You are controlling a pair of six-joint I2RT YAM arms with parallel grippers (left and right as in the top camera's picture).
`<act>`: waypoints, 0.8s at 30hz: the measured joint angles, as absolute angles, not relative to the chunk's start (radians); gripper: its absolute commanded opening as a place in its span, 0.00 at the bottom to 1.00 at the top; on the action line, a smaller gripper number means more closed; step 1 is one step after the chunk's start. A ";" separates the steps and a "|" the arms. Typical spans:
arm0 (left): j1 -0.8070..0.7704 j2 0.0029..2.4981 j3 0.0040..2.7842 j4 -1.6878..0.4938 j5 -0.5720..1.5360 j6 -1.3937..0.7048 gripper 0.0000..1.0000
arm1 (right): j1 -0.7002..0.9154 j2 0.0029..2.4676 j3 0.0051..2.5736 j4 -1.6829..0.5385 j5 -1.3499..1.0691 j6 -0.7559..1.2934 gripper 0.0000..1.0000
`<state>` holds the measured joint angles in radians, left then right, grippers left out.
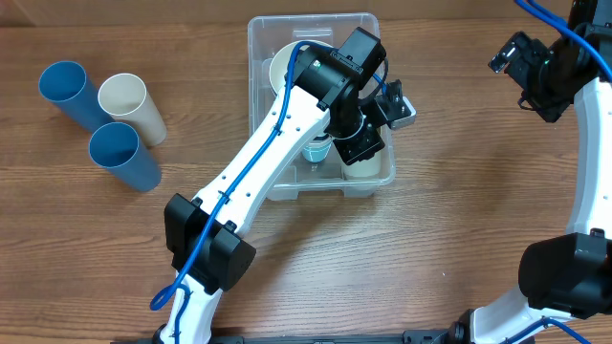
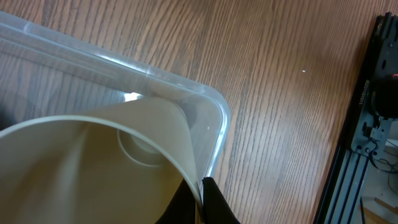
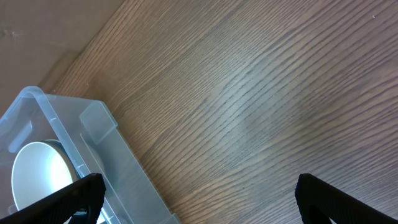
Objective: Pack container
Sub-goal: 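Carry the cream tumbler over the bin toward its front right corner, then lower the cream tumbler into the bin and open the left gripper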
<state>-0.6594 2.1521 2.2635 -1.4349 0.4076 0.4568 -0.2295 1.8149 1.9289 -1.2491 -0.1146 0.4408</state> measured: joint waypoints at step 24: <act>-0.673 2.159 2.263 -1.405 0.407 0.456 0.04 | -0.229 1.815 1.929 -1.249 -0.115 0.440 1.00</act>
<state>-0.6727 2.1586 2.2631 -1.4052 0.4072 0.4564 -0.2295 1.8149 1.9289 -1.2488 -0.1146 0.4404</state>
